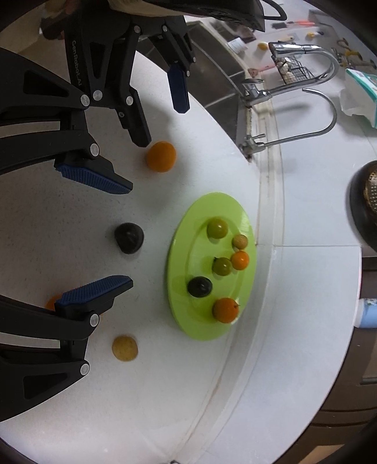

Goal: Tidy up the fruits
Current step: 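Withdraw both tools from the plate toward the remaining fruits, then grasp a large orange with the left tool while the right tool grasps a dark plum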

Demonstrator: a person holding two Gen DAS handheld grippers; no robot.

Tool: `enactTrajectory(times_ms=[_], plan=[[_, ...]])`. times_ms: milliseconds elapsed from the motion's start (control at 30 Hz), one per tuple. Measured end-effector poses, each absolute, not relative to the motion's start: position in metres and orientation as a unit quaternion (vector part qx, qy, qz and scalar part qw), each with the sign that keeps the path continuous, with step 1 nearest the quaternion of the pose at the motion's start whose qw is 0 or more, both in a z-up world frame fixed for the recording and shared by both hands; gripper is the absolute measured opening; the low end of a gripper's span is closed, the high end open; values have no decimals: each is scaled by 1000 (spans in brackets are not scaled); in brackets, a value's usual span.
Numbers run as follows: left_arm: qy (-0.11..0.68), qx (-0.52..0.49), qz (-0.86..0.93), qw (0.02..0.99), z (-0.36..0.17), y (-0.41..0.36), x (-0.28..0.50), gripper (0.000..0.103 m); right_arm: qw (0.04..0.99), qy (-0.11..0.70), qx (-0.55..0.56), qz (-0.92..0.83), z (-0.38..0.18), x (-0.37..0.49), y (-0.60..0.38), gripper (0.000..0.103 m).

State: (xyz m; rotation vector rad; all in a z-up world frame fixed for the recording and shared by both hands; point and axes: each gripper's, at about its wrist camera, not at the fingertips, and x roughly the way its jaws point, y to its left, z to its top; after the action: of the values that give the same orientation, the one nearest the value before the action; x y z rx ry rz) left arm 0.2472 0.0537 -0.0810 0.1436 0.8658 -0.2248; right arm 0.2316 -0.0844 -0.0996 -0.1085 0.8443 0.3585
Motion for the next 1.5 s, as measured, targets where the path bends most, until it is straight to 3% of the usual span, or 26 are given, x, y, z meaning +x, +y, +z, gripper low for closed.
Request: enactTrajectory(times_ms=[400,567,867,1100,1500], plan=[[432,54,-118,892,-93,50,267,66,883,434,-31,177,-117,251,-85,55],[447,23,-127,885,-98,51,276,52,879,440,-19,182,-121,257,-83,51],[450,17,-127,884,-99,51,279,39,878,443,-22,182,-124,262,-79,39],[446,22,-124,886,-98,50,277,39,878,441,-25,182,-123,262,-80,30],[416,33,-125,900,-75,48,264,38,889,418,-19,187,-102,253,-85,30]])
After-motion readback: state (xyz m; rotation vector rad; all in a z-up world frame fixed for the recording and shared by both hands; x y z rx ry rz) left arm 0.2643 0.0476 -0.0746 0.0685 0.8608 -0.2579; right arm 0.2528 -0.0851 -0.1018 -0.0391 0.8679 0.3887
